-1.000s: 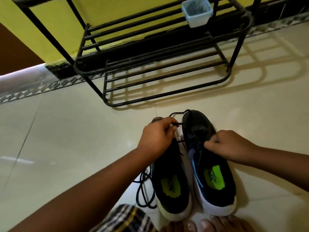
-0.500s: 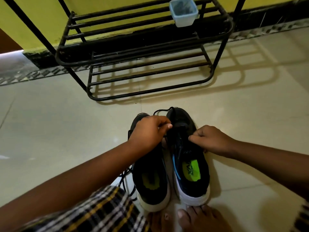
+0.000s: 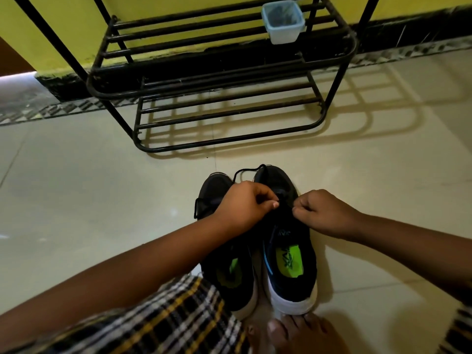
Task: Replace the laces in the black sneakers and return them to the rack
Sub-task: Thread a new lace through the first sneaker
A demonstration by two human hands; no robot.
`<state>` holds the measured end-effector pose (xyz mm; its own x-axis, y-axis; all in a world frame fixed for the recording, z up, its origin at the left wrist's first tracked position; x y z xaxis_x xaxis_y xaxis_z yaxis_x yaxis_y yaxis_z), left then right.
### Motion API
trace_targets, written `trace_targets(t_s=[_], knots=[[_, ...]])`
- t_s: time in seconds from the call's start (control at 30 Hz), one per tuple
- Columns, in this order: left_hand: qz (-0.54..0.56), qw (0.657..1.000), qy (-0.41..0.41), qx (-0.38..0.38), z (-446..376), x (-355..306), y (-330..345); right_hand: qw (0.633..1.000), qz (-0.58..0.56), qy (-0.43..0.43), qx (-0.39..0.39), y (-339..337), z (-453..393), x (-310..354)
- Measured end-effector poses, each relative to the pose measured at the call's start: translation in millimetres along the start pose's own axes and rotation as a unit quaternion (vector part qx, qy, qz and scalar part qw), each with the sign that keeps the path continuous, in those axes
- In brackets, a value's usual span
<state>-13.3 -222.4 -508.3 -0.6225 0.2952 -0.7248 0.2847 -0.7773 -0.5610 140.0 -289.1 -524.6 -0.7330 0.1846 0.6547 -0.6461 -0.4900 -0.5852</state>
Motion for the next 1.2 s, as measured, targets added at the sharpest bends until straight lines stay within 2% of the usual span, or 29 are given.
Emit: trace_targets(t_s=[0.4,0.6,0.83,1.07,1.2], knots=[[-0.023,0.995,-0.092,-0.024,-9.5,1.0,15.4,0.996,0.08,-0.043,0.016,3.2,5.6,8.3],[0.023,0.997,-0.071,-0.033,-5.3,1.0,19.7,0.992,0.109,-0.05,0.038,6.0,6.7,11.8],[-0.048,0.997,-0.065,-0.015,-6.0,-2.0,18.4,0.985,0.157,-0.04,0.052,6.9,5.9,14.7],[-0.068,0.997,-0.038,0.012,-6.2,-1.1,18.3,0.978,0.198,-0.06,0.017,9.1,6.6,15.6],[-0.05,0.998,-0.028,-0.001,-4.9,0.3,18.7,0.977,0.206,-0.059,0.02,8.3,4.3,15.2]])
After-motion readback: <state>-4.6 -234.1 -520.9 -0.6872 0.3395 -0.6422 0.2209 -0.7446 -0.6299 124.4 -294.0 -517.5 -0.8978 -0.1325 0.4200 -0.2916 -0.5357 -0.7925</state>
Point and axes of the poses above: each hand's wrist, its own z-axis away from the middle knuckle, its own y-axis out of the palm, x = y × z, the point moved 3 cm from there along -z, towards the middle knuckle, and after that the axes turned 14 degrees about x, right-handed, at the moved point
